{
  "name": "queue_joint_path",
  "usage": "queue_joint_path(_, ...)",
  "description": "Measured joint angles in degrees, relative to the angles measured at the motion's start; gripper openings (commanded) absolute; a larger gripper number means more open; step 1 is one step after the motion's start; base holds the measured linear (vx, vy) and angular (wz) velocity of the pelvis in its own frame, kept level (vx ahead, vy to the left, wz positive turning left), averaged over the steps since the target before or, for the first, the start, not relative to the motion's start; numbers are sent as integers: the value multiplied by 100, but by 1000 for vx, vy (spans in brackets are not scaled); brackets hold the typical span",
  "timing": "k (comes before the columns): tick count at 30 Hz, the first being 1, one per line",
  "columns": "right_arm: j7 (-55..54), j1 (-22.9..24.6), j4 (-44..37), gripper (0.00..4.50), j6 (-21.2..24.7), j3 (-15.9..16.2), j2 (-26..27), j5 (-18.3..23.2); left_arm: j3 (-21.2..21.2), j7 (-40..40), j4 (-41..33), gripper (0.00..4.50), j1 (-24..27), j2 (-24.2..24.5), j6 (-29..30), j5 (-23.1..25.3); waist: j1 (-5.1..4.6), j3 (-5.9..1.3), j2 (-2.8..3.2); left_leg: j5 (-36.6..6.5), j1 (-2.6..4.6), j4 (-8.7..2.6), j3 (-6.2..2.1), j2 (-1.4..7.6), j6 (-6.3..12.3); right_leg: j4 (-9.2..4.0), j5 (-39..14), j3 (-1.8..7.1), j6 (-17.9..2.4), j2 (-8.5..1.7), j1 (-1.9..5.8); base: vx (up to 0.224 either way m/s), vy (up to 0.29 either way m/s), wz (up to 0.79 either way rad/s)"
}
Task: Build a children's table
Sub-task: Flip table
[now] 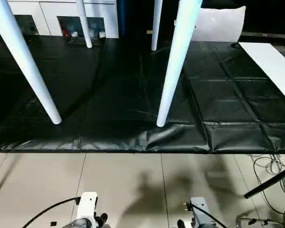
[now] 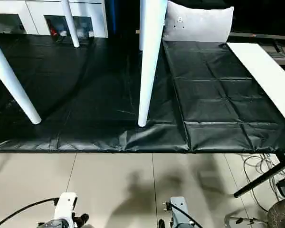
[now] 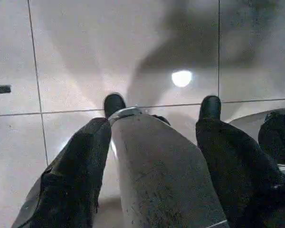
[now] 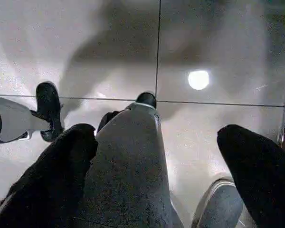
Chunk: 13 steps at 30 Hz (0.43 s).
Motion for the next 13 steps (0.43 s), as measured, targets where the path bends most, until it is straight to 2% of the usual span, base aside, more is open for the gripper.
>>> queue_joint_path(13, 1, -8, 0, 450, 0, 0, 1, 0, 1, 0, 0, 325, -6, 1, -6, 0, 0, 12, -7, 1, -1, -36, 14, 0, 2, -34, 0, 1, 0, 0, -5, 0, 0, 0)
